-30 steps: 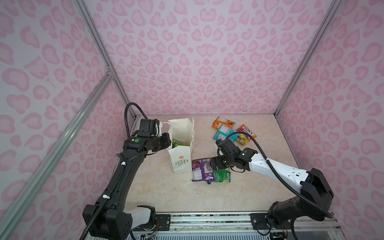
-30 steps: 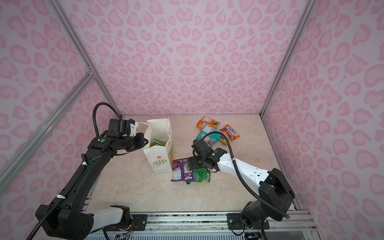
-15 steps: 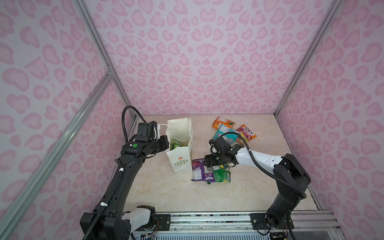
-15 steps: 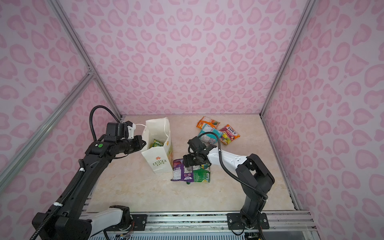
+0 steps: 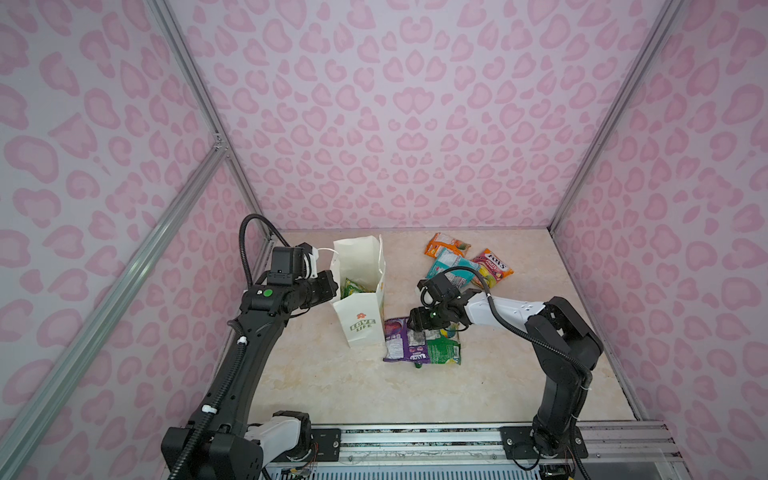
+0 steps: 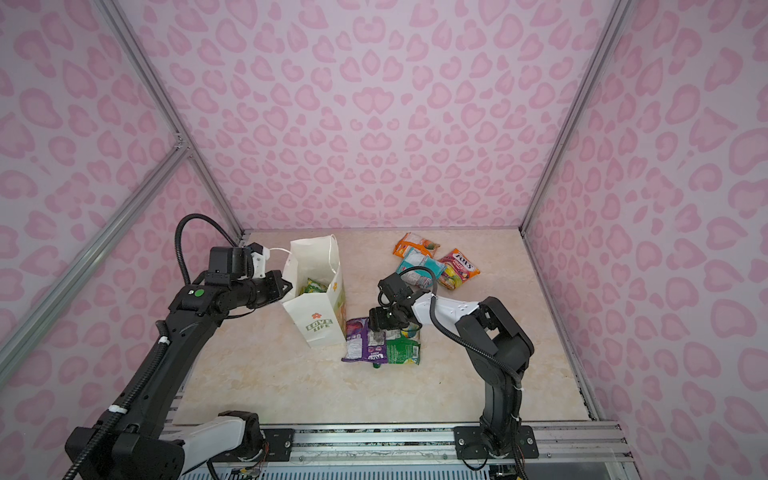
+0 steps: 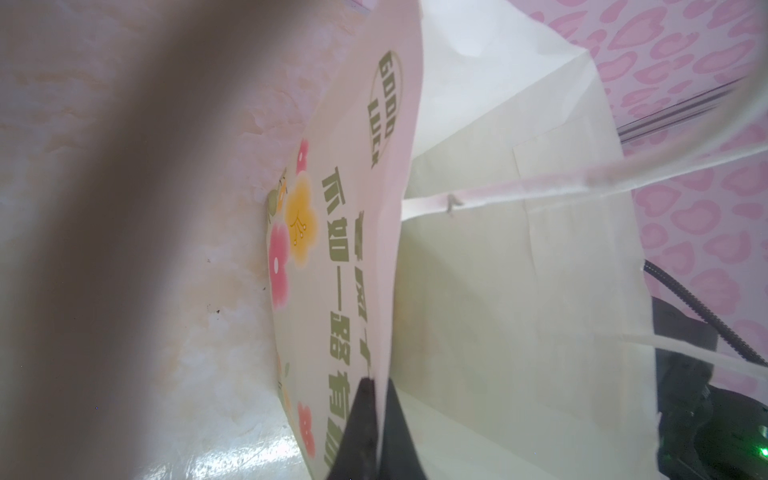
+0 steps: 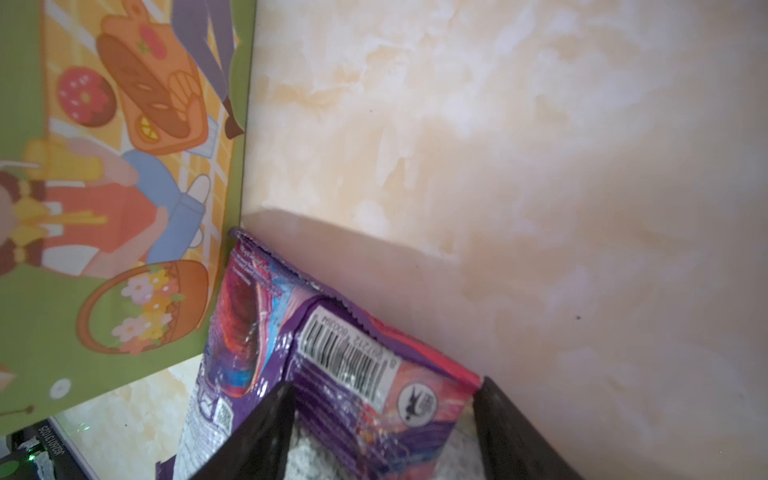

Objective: Place the snacks into the paper bag
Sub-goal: 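Lower the right gripper and close it on the purple Berries packet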

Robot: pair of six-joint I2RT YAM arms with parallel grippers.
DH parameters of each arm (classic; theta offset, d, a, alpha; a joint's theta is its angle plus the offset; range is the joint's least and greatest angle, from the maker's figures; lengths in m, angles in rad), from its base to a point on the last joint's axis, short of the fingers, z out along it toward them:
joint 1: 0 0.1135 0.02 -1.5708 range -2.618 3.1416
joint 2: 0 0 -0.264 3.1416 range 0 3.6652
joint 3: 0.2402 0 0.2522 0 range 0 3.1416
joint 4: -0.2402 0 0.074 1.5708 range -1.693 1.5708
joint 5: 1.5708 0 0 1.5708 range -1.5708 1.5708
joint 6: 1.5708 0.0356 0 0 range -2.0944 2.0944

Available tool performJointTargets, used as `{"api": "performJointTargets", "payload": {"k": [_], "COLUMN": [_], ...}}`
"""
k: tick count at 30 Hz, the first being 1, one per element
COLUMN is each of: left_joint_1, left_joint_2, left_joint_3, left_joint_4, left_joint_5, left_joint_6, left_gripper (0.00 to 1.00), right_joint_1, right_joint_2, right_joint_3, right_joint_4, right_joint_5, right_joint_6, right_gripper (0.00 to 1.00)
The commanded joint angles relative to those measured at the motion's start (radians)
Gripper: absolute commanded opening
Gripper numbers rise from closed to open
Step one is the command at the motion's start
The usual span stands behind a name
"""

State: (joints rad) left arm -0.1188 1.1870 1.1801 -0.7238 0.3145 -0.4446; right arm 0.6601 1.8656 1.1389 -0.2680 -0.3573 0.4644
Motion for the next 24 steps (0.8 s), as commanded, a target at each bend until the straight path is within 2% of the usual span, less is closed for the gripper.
{"api": "performJointTargets", "payload": {"k": [1, 6, 12, 17, 21, 24], "left_joint_1": [0.003, 0.002, 0.002, 0.003, 0.002, 0.003], "left_joint_2": [-0.004, 0.002, 0.001, -0.001, -0.002, 0.003], "left_joint_3": [-0.006, -0.008, -0.009, -0.01, -0.011, -0.011], "left_joint_4": [0.026, 0.027, 0.026, 0.026, 0.026, 0.025], "left_joint_5": [0.014, 0.021, 0.023, 0.021, 0.02, 0.024], "left_joint_6": [0.001, -0.003, -0.002, -0.003, -0.003, -0.002], "left_gripper": [0.04, 0.04, 0.04, 0.04, 0.04, 0.04], "right_joint_1": [-0.009, -0.025, -0.023, -0.022, -0.023, -0.019], "right_joint_2": [0.021, 0.049, 0.032, 0.045, 0.058, 0.034], "right_joint_3": [-0.014, -0.03, -0.057, -0.05, -0.051, -0.055], "right_joint_4": [0.046, 0.107, 0.199, 0.225, 0.266, 0.293], "right_joint_5": [-0.044, -0.134, -0.234, -0.257, -0.286, -0.307], "right_joint_6": [0.012, 0.034, 0.059, 0.07, 0.098, 0.123], "right_gripper": [0.68, 0.65, 0.66, 0.64, 0.46, 0.36]}}
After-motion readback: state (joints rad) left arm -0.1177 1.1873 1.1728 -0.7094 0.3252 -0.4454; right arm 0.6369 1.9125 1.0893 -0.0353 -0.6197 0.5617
